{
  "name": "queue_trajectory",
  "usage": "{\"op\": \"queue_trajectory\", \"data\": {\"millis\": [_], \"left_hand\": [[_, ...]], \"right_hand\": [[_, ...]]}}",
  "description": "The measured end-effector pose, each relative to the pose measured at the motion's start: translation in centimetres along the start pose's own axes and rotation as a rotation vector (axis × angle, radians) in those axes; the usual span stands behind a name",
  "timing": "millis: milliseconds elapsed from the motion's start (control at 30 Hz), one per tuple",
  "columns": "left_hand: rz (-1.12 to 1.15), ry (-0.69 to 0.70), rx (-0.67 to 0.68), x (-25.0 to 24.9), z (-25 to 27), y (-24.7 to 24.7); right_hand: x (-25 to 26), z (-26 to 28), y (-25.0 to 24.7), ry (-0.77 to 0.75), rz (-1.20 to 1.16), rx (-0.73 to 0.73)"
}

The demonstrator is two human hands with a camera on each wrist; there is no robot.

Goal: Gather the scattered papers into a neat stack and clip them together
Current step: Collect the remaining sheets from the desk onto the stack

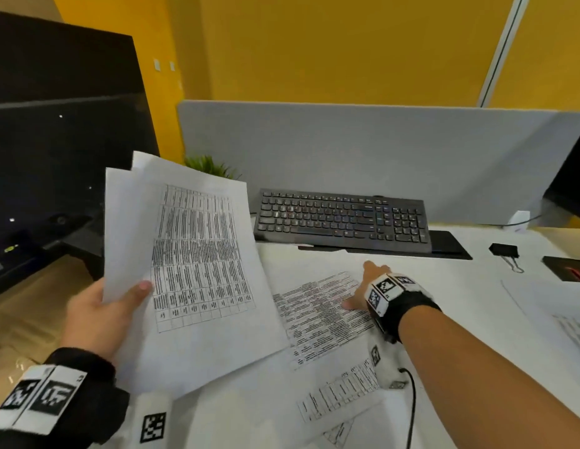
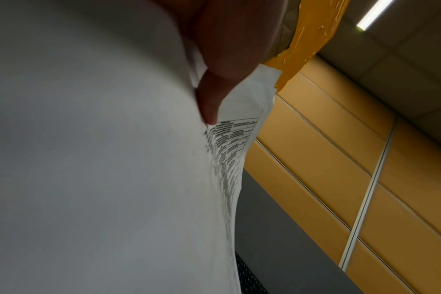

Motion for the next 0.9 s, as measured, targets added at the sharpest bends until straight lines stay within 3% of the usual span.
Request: {"op": "queue_trajectory", "data": {"millis": [267,467,567,733,833,900], "left_hand": [[0.058,0.004,-0.061,0.2,0.2,-1.4],[0.076,0.018,-0.099,-0.1,0.0,-1.8],[0.055,0.018,-0.084,-0.3,0.2,-1.5],[0.04,0.012,-0.085,-0.4,0.6,-1.2],[0.038,0.006,-0.086,-0.6,0.8,-1.2],[0.032,0.011,-0.09,-0.9,0.9,-1.0]], "right_hand": [[-2.5,-1.8,-5.4,0.04,-0.128,-0.146],[-6.4,-3.1,-9.6,0.074,0.164,-0.2],[-8.5,-1.9,-11.3,0.13,0.051,-0.249],[-11.8,-1.0,-14.5,0.172,-0.108,-0.494],[-9.4,-0.1,-15.2,0.002,-0.033,-0.395],[-6.3,0.4,-14.2,-0.118,0.189,-0.267]]}}
Point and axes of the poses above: each hand's wrist, its own z-axis away from the middle knuckle, its own y-axis out of the palm, x = y × z, the point moved 10 cm from there along -z, towards the middle knuckle, and after that the axes turned 4 degrees about z, right-handed, at the moved point
